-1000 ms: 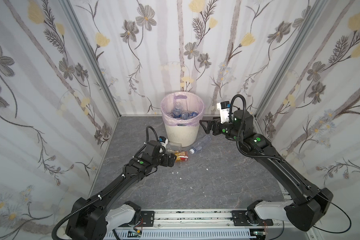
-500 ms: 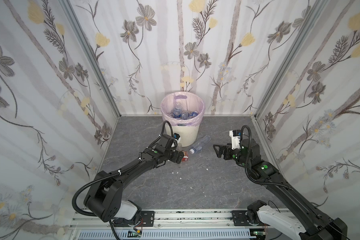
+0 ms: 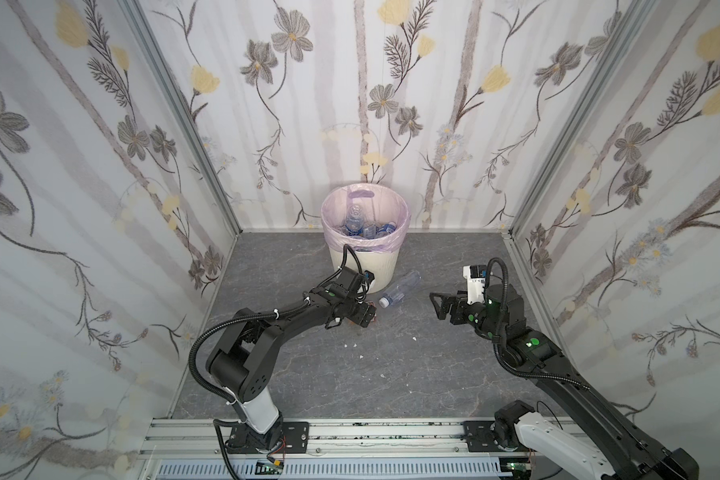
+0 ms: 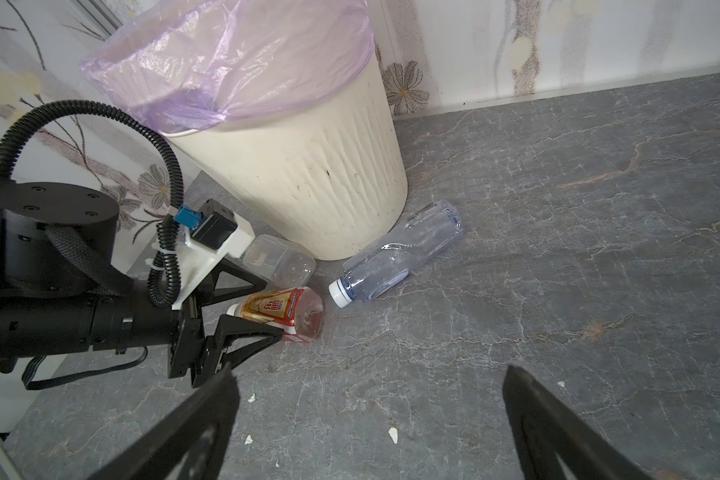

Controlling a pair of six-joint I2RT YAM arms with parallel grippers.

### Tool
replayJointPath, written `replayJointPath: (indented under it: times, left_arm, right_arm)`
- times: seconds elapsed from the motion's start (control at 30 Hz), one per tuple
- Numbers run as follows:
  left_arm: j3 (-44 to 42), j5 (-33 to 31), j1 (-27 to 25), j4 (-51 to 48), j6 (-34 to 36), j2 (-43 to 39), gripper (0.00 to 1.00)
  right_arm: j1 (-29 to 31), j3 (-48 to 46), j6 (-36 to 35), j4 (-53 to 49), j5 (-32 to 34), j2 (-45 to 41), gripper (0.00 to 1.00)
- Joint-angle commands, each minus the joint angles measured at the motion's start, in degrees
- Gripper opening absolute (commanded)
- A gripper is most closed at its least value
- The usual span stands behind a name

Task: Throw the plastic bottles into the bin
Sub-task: 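Grasp the red-and-gold labelled bottle with the left gripper while right withdraws, then lift the red-and-gold bottle over the bin with the left gripper and release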

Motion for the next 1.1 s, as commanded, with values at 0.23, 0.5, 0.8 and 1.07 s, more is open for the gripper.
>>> replayJointPath:
  times: [0.23,0.5,0.8,1.07]
  left_arm:
    - [-2.82,-1.52,-2.55,1.19,-0.30,0.58,0.77]
    - [-6.32,-4.31,-4.86,3.24,-4.03,-0.74,0.66]
    - [-9.57,-4.59,-6.32,5.23,-6.84,-4.08,0.45]
    - [-16.66,-8.39,-7.40,7.67,-12.93,-14.45,0.40]
  right_arm:
    - [-0.29,-1.41,0.83,2.64,0.45,-1.24,1.00]
    - [-0.37,-1.40,1.46,3.16,0.10,-1.32,1.00]
    - [-0.33,-1.75,1.69,2.58,0.36,-2.18,1.00]
    - [-0.33,-2.45,1.73,2.73,0.79,-2.08,1.00]
